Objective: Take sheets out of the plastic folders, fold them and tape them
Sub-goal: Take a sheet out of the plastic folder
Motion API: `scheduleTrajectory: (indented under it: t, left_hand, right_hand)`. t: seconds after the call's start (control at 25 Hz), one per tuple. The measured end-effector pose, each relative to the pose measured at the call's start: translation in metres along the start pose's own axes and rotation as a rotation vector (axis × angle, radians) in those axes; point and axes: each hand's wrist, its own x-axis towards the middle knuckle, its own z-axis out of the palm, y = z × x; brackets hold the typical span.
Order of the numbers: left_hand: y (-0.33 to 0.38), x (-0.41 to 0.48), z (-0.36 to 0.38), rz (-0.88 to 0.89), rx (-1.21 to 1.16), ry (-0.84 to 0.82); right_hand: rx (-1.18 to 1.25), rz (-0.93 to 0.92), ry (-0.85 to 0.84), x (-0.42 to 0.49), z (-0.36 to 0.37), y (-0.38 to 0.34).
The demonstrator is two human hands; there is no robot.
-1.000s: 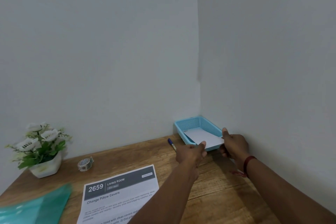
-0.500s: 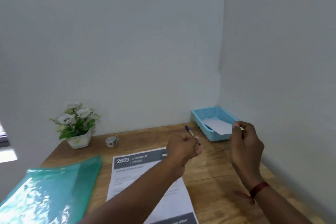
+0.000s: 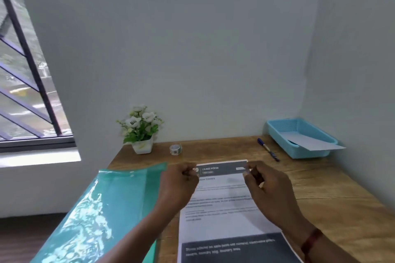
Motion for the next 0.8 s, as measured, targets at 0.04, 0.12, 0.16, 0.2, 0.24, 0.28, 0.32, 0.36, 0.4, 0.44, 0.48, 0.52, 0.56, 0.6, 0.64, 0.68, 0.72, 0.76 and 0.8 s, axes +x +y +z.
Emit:
scheduleTrajectory:
  t: [0.04, 0.12, 0.16, 0.2, 0.24, 0.28, 0.32, 0.36, 0.4, 0.44, 0.48, 0.52, 0.56, 0.6, 0.64, 0.68, 0.72, 0.76, 0.8]
  left_hand:
    - [-0.010, 0.007, -0.006, 0.059, 0.111, 0.022]
    - [-0.025, 0.023, -0.013, 0.145, 0.284, -0.014]
    - [-0.031, 0.032, -0.016, 0.173, 0.329, -0.086]
    - [-0.033, 0.039, -0.017, 0.186, 0.350, -0.188]
    - [-0.033, 0.046, -0.017, 0.189, 0.358, -0.297]
    - [-0.034, 0.052, -0.016, 0.190, 0.368, -0.396]
    - [-0.035, 0.057, -0.013, 0.193, 0.401, -0.475]
    - [-0.037, 0.062, -0.010, 0.203, 0.455, -0.532]
    - [-0.040, 0.066, -0.006, 0.212, 0.512, -0.569]
    - [-0.042, 0.069, -0.003, 0.215, 0.553, -0.590]
    - [-0.044, 0.071, 0.000, 0.215, 0.567, -0.595]
    - [-0.044, 0.072, 0.001, 0.218, 0.566, -0.590]
    - [-0.044, 0.072, 0.001, 0.230, 0.568, -0.578]
    - [-0.043, 0.071, 0.001, 0.255, 0.581, -0.556]
    - [-0.043, 0.069, 0.002, 0.286, 0.606, -0.527]
    - [-0.042, 0.066, 0.001, 0.318, 0.640, -0.497]
    - [-0.042, 0.063, 0.002, 0.344, 0.675, -0.474]
    - [-0.041, 0.060, 0.002, 0.361, 0.710, -0.465]
    - [-0.041, 0.057, 0.003, 0.367, 0.740, -0.465]
  right_hand:
    - [-0.053, -0.010, -0.069, 0.007, 0.009, 0.007]
    - [-0.165, -0.070, -0.218, 0.026, 0.023, 0.023]
    - [-0.214, -0.093, -0.318, 0.039, 0.029, 0.029]
    - [-0.260, -0.091, -0.437, 0.052, 0.034, 0.033]
    - [-0.303, -0.074, -0.557, 0.064, 0.037, 0.035]
    - [-0.350, -0.056, -0.666, 0.075, 0.041, 0.036]
    - [-0.404, -0.049, -0.757, 0.084, 0.044, 0.038]
    - [-0.456, -0.052, -0.834, 0.091, 0.048, 0.040]
    - [-0.497, -0.062, -0.894, 0.096, 0.050, 0.041]
    - [-0.527, -0.071, -0.934, 0.099, 0.052, 0.041]
    - [-0.544, -0.083, -0.947, 0.100, 0.054, 0.042]
    - [-0.553, -0.105, -0.928, 0.100, 0.056, 0.042]
    - [-0.561, -0.135, -0.885, 0.099, 0.057, 0.042]
    - [-0.569, -0.174, -0.834, 0.097, 0.057, 0.043]
    - [-0.574, -0.218, -0.788, 0.095, 0.055, 0.042]
    - [-0.572, -0.259, -0.748, 0.091, 0.054, 0.042]
    - [-0.562, -0.294, -0.715, 0.088, 0.052, 0.042]
    - [-0.547, -0.317, -0.687, 0.084, 0.049, 0.041]
    - [-0.531, -0.332, -0.661, 0.080, 0.048, 0.041]
